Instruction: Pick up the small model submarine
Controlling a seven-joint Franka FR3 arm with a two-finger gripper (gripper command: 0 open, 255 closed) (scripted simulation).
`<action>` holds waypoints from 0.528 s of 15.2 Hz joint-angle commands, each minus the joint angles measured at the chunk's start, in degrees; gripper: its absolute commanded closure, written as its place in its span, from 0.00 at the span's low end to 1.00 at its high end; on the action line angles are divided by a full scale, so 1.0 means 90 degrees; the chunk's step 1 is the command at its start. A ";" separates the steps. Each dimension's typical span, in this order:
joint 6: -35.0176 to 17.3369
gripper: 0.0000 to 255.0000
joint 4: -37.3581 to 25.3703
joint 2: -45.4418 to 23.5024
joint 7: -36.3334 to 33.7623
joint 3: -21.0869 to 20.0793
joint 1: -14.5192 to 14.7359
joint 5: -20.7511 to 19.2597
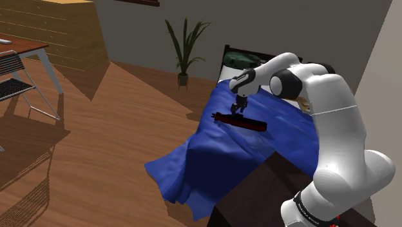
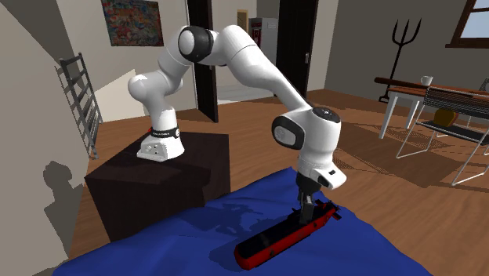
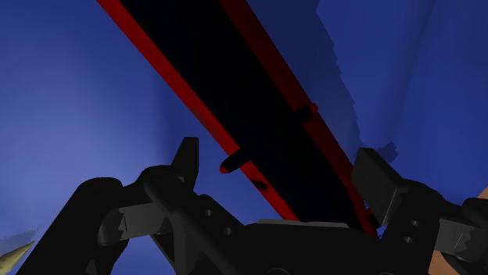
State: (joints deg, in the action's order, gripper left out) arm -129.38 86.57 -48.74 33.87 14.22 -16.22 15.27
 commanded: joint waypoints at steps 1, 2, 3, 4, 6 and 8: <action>-0.0108 0.00 -0.0011 -0.0117 0.0018 -0.0025 -0.0018 0.0026; -0.0134 0.00 -0.0022 -0.0153 0.0021 -0.0032 -0.0023 0.0033; -0.0133 0.00 -0.0023 -0.0154 0.0021 -0.0032 -0.0023 0.0033; -0.0137 1.00 -0.0027 -0.0162 0.0023 -0.0034 -0.0025 0.0035; -0.0139 1.00 -0.0030 -0.0166 0.0024 -0.0034 -0.0027 0.0035; -0.0146 1.00 -0.0013 -0.0157 0.0027 -0.0033 -0.0026 0.0036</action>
State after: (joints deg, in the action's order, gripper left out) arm -130.68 86.39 -50.06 34.10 13.96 -16.47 15.60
